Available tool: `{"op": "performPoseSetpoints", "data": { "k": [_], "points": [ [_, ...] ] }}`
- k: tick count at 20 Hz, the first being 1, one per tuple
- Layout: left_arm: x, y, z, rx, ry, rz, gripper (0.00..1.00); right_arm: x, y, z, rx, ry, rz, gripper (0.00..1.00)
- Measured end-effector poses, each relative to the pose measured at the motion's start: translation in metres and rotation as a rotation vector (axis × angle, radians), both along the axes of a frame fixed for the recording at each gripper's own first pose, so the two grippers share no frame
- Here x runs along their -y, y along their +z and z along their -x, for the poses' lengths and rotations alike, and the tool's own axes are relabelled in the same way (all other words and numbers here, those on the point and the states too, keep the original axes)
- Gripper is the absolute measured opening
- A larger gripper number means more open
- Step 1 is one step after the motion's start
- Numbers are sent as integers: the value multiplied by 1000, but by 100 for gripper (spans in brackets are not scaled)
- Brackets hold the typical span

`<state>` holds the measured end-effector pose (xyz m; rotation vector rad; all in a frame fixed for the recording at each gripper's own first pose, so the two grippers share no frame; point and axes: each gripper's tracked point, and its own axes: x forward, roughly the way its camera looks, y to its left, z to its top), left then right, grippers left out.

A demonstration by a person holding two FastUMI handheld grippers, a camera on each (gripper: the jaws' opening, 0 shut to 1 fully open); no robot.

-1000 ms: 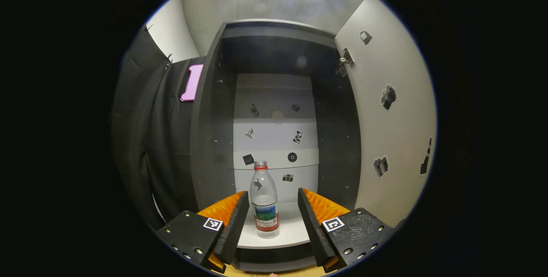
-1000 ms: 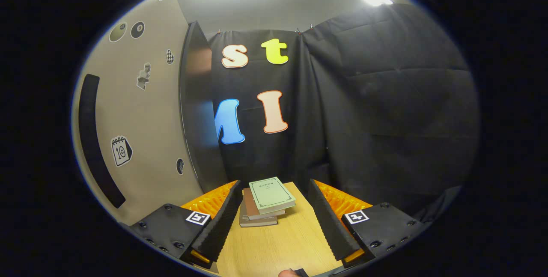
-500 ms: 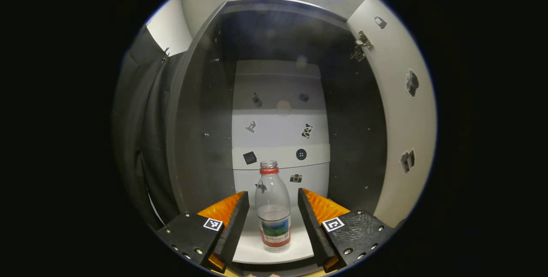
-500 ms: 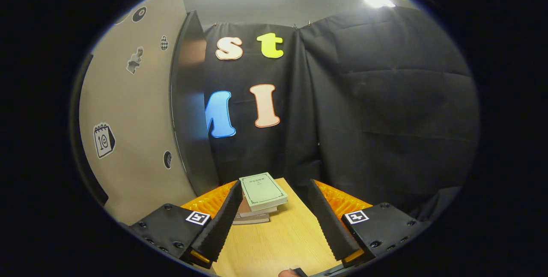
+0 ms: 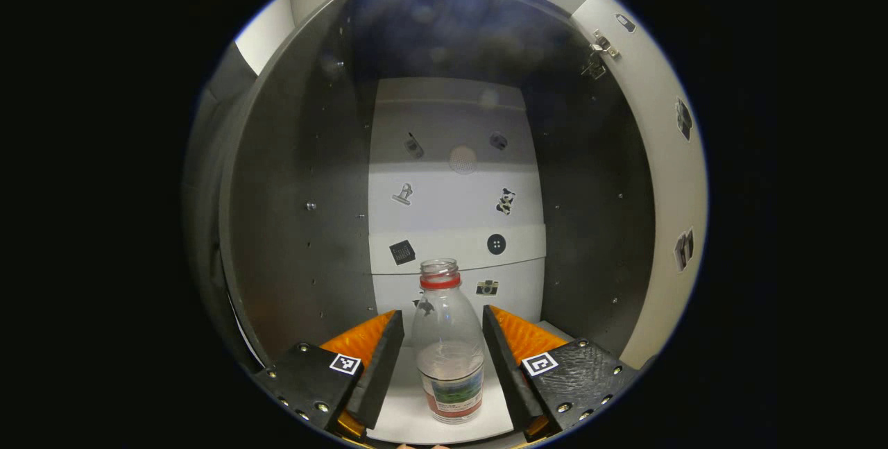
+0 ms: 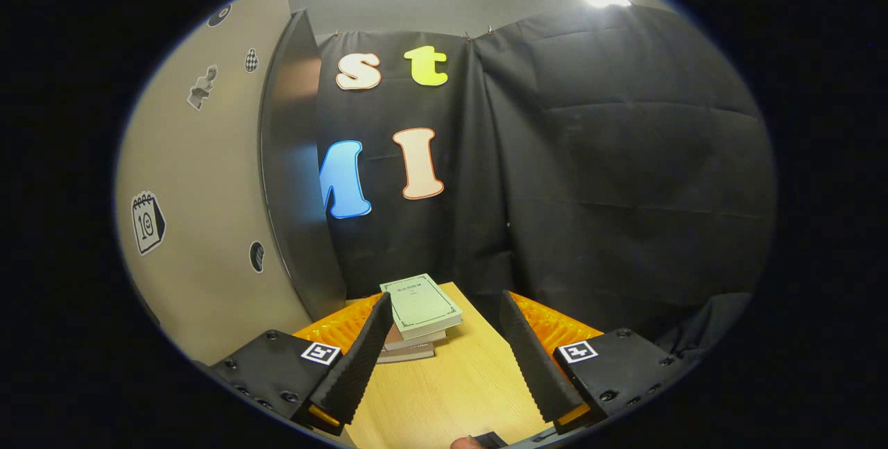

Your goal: Open the cabinet door with the right hand, grasp the bottle in the cabinet with the left hand and place it on the coaster, then close the cabinet door with the right hand.

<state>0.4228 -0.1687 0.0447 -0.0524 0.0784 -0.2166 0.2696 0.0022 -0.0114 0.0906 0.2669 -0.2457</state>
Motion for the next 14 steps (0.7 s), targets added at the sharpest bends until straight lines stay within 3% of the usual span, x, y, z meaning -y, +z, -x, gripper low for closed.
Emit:
{"op": "performPoseSetpoints", "data": {
  "k": [5,14],
  "points": [
    [-1,-9,-5,-22,6,-10,66,-2,-4,-1,-9,4,6,98],
    [7,6,15,-3,-30,58,61,3,1,1,11,7,-4,98]
  ]
}}
